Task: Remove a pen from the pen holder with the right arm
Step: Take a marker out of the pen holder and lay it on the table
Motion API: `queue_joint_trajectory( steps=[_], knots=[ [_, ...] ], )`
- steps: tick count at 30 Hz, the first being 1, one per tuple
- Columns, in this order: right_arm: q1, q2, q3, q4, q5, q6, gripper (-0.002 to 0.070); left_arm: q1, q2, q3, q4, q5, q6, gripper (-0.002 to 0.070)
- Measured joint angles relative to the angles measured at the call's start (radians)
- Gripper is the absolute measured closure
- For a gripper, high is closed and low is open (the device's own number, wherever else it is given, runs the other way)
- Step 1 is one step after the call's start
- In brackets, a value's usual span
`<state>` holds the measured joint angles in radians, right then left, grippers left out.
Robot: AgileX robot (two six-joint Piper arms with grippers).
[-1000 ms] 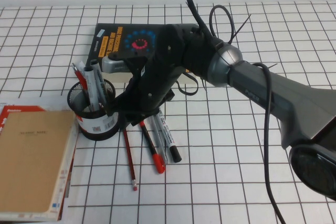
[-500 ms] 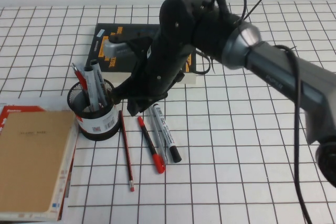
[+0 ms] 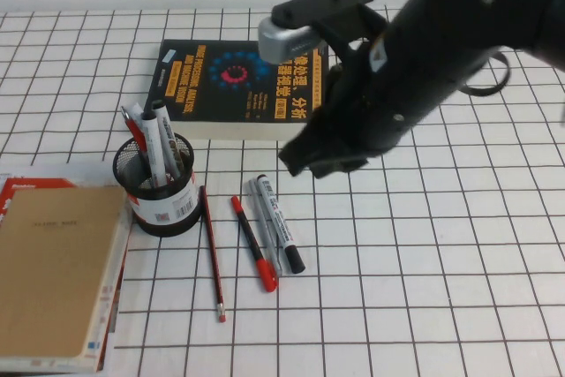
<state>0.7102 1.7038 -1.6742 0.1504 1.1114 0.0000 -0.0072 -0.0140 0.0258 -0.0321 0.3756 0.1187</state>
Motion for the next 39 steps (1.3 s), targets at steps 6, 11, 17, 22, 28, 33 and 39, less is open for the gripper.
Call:
queue_joint_trajectory(
  steps=[6,11,17,22,28,33,39],
  knots=[
    [0.000,-0.246,0.298,-0.043,-0.056,0.000,0.0692,0.000,0.000,0.000,0.000,0.000,0.000,0.0679],
    [0.000,-0.436,0.484,-0.054,-0.110,0.018,0.0692,0.000,0.000,0.000,0.000,0.000,0.000,0.0679],
    [0.000,-0.591,0.643,-0.046,-0.105,0.018,0.0692,0.000,0.000,0.000,0.000,0.000,0.000,0.0679],
    [0.000,-0.634,0.677,-0.061,-0.034,0.018,0.0692,0.000,0.000,0.000,0.000,0.000,0.000,0.0679],
    [0.000,-0.641,0.682,-0.102,-0.026,0.018,0.0692,0.000,0.000,0.000,0.000,0.000,0.000,0.0679],
    [-0.007,-0.661,0.715,-0.150,-0.094,0.020,0.0692,0.000,0.000,0.000,0.000,0.000,0.000,0.0679],
    [-0.167,-0.771,0.915,-0.175,-0.356,0.020,0.0692,0.000,0.000,0.000,0.000,0.000,0.000,0.0679]
  ],
)
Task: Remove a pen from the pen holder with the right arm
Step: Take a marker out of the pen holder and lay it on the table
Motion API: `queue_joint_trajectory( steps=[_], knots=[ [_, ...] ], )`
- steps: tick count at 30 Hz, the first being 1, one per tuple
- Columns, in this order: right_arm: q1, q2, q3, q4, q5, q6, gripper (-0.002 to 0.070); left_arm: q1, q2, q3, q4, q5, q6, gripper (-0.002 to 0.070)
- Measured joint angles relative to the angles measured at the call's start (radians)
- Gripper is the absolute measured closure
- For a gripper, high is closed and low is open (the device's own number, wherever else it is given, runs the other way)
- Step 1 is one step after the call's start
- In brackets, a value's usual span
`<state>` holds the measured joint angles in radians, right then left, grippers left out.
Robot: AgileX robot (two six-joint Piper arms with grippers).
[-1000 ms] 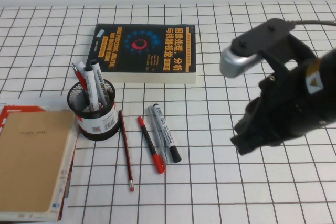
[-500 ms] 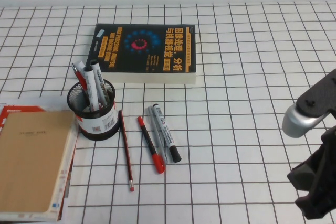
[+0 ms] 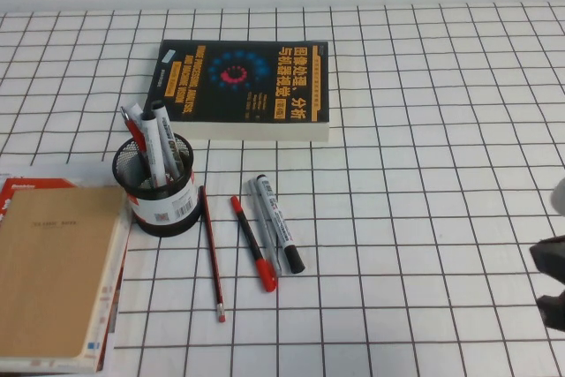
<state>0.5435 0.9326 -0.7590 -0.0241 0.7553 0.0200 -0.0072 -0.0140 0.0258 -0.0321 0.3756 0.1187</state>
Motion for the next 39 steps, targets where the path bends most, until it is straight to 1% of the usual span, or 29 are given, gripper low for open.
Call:
queue_joint_trajectory(
  steps=[6,8,11,15,21,26,39],
  knots=[
    [-0.242,-0.183,0.345,0.000,-0.377,0.000,0.0692,0.000,0.000,0.000,0.000,0.000,0.000,0.0679],
    [-0.317,-0.273,0.435,0.000,-0.462,0.000,0.0692,0.000,0.000,0.000,0.000,0.000,0.000,0.0679],
    [-0.421,-0.419,0.551,0.000,-0.529,0.000,0.0692,0.000,0.000,0.000,0.000,0.000,0.000,0.0679],
    [-0.505,-0.606,0.671,0.043,-0.556,0.002,0.0692,0.000,0.000,0.000,0.000,0.000,0.000,0.0679],
    [-0.532,-0.824,0.773,0.075,-0.558,0.002,0.0692,0.000,0.000,0.000,0.000,0.000,0.000,0.0679],
    [-0.532,-0.929,0.784,0.077,-0.519,0.002,0.0692,0.000,0.000,0.000,0.000,0.000,0.000,0.0679],
    [-0.532,-0.940,0.784,0.042,-0.409,0.002,0.0692,0.000,0.000,0.000,0.000,0.000,0.000,0.0679]
  ],
)
